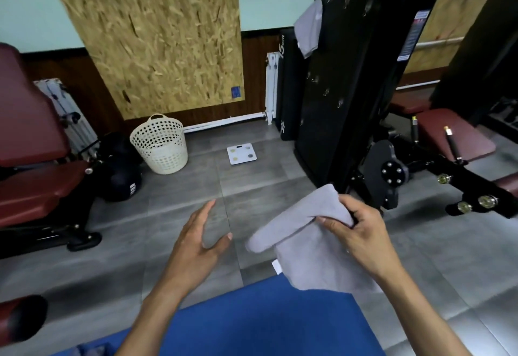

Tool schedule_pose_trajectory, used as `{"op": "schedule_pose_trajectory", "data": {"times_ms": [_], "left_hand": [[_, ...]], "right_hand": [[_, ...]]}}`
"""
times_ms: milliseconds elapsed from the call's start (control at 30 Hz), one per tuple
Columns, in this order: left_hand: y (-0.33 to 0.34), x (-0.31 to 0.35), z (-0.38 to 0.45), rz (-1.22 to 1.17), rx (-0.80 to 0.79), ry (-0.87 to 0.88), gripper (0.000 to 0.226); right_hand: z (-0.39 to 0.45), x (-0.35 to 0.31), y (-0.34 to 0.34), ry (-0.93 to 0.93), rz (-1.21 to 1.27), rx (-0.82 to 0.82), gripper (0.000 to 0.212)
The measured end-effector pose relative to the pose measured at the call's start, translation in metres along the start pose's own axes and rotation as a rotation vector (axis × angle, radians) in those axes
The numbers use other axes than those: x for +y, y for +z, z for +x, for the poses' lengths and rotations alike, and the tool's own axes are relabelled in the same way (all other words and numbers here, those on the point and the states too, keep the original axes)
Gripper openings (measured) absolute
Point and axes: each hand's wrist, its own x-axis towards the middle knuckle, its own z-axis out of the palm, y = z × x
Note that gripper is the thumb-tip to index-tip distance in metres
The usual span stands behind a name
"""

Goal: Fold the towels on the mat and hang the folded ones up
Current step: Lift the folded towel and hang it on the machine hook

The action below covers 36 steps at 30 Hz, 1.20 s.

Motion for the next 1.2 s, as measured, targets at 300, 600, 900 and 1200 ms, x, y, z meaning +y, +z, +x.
{"op": "schedule_pose_trajectory", "data": {"times_ms": [300,600,900,1200], "left_hand": [[0.071,0.011,0.169,-0.098,-0.033,-0.118,0.074],[0.088,-0.013,0.404,-0.126,-0.069,-0.052,0.067],[0.095,-0.012,0.662,-0.174,-0.172,-0.028,0.059],[0.138,0.052,0.873,-0.190,-0.245,0.066,0.049]], "right_hand": [[0.181,0.054,-0.038,-0.006,-0.091,-0.136,0.013],[0.384,0.102,-0.011,0.057,-0.100,-0.157,0.009],[0.584,0.139,0.010,0.148,-0.007,0.012,0.021],[0.770,0.189,-0.040,0.174,0.115,0.221,0.029]]}}
